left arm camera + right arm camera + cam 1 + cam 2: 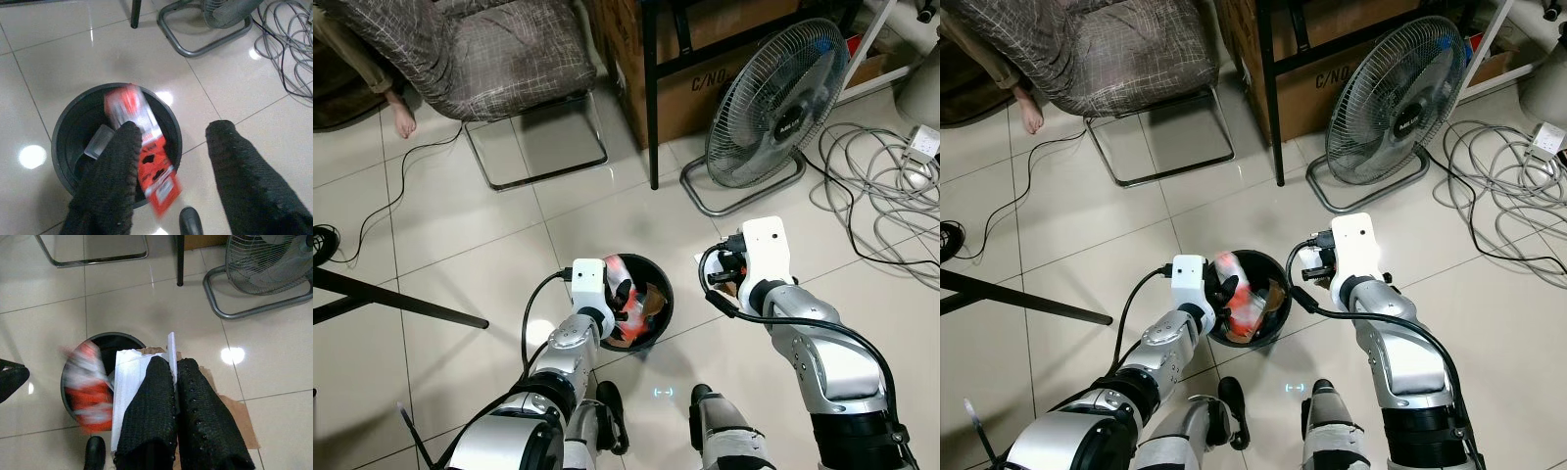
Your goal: Picking trash to rubbish bin
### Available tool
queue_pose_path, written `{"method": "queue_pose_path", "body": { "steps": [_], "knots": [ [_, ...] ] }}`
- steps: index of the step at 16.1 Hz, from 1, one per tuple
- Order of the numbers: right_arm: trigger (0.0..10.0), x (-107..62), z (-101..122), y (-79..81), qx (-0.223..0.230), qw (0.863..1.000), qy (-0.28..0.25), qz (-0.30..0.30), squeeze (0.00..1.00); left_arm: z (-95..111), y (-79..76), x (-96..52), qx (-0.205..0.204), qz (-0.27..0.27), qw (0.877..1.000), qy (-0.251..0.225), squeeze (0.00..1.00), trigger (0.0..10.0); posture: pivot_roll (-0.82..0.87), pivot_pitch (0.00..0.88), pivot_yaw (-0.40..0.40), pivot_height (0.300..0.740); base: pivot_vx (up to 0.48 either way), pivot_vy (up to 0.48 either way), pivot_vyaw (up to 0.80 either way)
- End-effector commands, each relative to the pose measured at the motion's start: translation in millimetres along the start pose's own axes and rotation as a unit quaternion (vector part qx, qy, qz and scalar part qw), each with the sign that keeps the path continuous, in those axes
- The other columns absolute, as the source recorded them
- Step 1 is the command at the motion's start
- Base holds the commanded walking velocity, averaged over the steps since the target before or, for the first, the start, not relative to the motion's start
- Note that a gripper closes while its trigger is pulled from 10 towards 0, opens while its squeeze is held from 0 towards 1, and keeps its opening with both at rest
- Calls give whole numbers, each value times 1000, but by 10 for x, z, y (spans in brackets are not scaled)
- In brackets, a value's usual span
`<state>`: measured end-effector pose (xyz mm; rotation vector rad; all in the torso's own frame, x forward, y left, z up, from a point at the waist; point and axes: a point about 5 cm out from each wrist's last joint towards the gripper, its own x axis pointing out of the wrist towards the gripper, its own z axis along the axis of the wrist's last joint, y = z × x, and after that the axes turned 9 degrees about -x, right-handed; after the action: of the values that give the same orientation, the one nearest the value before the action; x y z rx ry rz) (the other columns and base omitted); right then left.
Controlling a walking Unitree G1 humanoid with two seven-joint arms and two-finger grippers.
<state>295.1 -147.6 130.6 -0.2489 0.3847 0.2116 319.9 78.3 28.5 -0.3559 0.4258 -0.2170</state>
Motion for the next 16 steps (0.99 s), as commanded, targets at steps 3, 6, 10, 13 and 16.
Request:
{"method": "queue_pose_path", "body": {
  "steps": [3,6,10,13,16],
  "knots": [
    [10000,-8,-17,37,0,1000,4,7,0,-118,62,-41,-8,13,1000,18,1000,10000,-332,335,142,740,0,0,0],
    [10000,-5,-14,47,-1,1000,4,9,0,-156,73,-56,-9,14,1000,22,1000,10000,-332,335,142,740,0,0,0],
    [10000,32,-9,62,-1,1000,3,15,0,-102,138,-66,4,17,1000,7,1000,10000,-311,323,135,740,0,0,0],
    [10000,85,7,90,0,1000,2,21,0,-29,245,-97,29,9,999,-13,1000,10000,-286,307,135,740,0,0,0],
    [10000,139,17,108,1,1000,-1,27,0,35,399,-158,63,4,998,-31,1000,10000,-252,287,138,740,0,0,0]
  ]
}}
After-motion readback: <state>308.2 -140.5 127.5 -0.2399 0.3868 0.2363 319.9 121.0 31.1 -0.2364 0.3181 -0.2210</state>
